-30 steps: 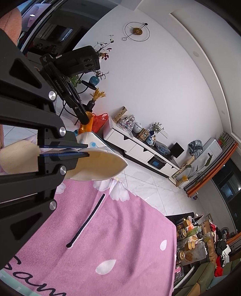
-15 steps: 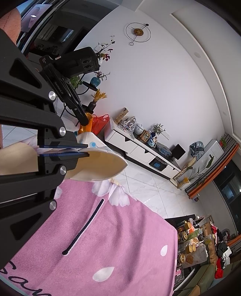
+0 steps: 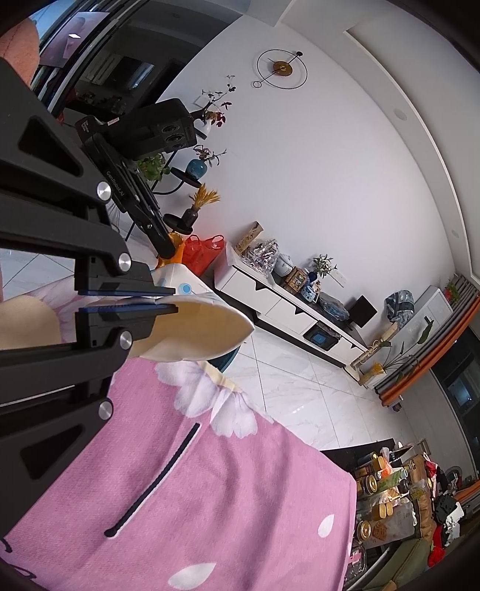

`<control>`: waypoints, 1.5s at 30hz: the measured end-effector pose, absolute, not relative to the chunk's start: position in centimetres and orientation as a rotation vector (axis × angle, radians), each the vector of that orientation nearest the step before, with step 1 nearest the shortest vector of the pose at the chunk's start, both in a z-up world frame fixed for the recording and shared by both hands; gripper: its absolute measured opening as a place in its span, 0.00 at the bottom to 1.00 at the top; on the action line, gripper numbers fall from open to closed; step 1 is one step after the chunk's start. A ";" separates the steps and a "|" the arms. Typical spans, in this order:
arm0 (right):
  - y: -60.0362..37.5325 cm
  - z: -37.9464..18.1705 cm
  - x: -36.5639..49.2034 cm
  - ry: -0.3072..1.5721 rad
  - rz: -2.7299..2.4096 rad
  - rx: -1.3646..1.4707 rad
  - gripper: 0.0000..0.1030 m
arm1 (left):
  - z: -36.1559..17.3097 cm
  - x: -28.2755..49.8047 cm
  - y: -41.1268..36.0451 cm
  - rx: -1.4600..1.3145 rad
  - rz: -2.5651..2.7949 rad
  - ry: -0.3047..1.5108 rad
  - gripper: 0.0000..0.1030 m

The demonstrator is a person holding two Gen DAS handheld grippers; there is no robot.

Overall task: Collect trash
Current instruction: 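Carry the peel and paper cup with both grippers over the teal bin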

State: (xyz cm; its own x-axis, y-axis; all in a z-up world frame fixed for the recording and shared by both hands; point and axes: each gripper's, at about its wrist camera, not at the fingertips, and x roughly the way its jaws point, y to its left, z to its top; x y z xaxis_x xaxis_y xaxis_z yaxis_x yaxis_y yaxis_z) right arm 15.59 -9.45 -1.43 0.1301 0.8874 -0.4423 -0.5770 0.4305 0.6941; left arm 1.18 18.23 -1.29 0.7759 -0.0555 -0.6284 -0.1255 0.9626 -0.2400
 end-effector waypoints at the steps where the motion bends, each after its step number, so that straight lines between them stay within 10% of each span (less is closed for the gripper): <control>1: -9.3 -1.4 15.6 0.943 1.107 0.397 0.03 | -1.3 1.2 18.3 -0.278 0.040 0.684 0.11; 45: -3.3 -1.7 16.0 0.999 1.145 0.335 0.03 | -3.2 1.8 20.2 -0.315 0.107 0.721 0.11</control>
State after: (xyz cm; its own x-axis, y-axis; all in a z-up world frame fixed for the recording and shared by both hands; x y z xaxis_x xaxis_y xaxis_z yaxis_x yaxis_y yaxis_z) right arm 15.99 -3.25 -1.67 0.0604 0.8719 -0.4860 -0.5994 0.4210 0.6808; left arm 1.82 20.17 -3.21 0.7483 -0.0121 -0.6633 -0.2034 0.9475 -0.2467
